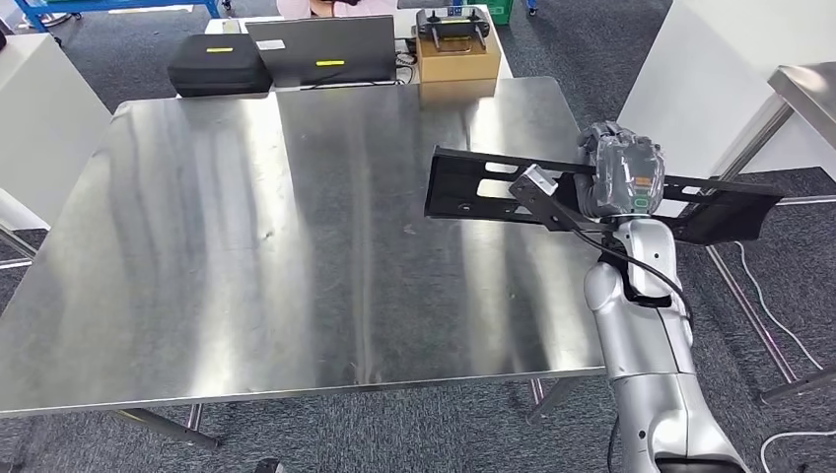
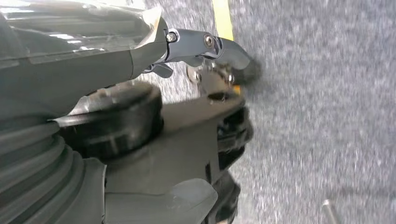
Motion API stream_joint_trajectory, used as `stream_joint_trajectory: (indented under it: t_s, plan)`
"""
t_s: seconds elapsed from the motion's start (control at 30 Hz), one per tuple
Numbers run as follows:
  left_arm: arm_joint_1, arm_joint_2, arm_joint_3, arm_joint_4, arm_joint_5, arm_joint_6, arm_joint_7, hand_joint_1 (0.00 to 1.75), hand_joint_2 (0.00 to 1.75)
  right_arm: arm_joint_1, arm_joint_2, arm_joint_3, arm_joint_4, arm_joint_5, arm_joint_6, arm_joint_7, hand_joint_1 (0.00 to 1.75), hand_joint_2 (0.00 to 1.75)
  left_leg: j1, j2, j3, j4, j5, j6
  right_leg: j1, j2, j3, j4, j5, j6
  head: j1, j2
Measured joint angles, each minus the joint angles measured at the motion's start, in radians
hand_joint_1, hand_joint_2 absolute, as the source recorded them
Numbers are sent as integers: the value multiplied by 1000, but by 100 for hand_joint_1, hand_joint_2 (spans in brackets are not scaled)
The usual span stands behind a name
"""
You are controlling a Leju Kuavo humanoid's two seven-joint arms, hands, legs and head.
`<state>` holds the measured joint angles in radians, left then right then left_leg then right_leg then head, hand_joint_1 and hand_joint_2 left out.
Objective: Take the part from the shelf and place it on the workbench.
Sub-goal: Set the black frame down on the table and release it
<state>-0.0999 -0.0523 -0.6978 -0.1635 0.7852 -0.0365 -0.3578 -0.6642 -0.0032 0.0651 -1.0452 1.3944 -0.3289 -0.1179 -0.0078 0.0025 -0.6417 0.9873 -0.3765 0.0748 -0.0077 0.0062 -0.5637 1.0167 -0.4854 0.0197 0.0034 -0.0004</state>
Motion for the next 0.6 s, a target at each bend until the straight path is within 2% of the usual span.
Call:
stream_joint_trajectory:
  t_s: [0.03,0.07,0.13,0.17,0.2,0.23,0.27,0.3,0.33,0.37,0.43,0.5,0.53,0.6]
  plan:
    - [-1,-1,0,0,1,10,3,0,175,-8,1,3,9,6,0,3,175,175,3,1,11,-14,4,1,1,-1,-13,28,-13,0,1,0]
    - [-3,-2,1,0,2,19,7,0,175,-15,2,5,19,11,0,5,175,175,6,1,19,-22,6,1,-1,-2,-40,79,-33,-1,2,0]
    - [-6,-5,1,0,4,28,13,0,175,-23,3,9,40,16,1,8,175,175,6,-2,23,-23,1,3,-5,-2,-116,211,-77,2,2,0]
    - [-6,-8,1,0,5,31,16,0,175,-24,3,11,49,17,2,9,175,175,7,-4,25,-22,-2,1,-7,-2,-146,253,-85,9,2,0]
    - [-5,-10,1,0,7,34,19,0,175,-26,4,13,59,18,3,10,175,175,8,-7,26,-20,-6,-3,-10,-3,-158,260,-76,19,2,0]
    - [-4,-11,1,0,8,36,22,0,175,-31,5,16,71,20,4,10,175,175,11,-10,27,-15,-10,-8,-15,-3,-147,222,-50,32,2,0]
    - [-4,-12,2,0,9,38,24,0,175,-40,7,19,85,21,5,10,175,175,14,-11,28,-8,-17,-15,-20,-5,-120,154,-14,45,2,0]
    - [-4,-13,2,0,10,39,25,0,175,-54,10,23,104,22,6,12,175,175,14,-12,27,3,-26,-23,-22,-6,-89,88,16,52,3,0]
    - [-5,-13,2,0,10,41,26,0,175,-70,16,27,126,24,6,13,175,175,14,-12,25,13,-34,-31,-24,-6,-65,36,37,52,2,0]
    - [-5,-14,3,0,12,43,27,0,175,-89,22,31,152,25,5,16,175,175,12,-12,23,21,-41,-38,-23,-5,-51,8,47,46,2,0]
    - [-4,-16,5,0,17,49,30,0,175,-127,38,40,210,28,3,24,175,175,11,-10,20,27,-46,-46,-21,-1,-47,2,48,26,-1,0]
    - [-3,-17,9,0,22,54,32,0,175,-165,54,47,269,31,2,33,175,175,15,-8,15,40,-57,-52,-25,1,-46,1,50,14,-2,0]
    - [-3,-17,11,0,23,56,32,0,175,-184,65,51,298,34,1,36,175,175,17,-7,3,68,-76,-57,-28,2,-46,0,51,9,-4,0]
    - [-4,-18,13,-1,26,58,32,0,175,-218,87,59,352,38,1,41,175,175,21,-6,-50,182,-139,-68,-30,3,-45,0,51,2,-7,0]
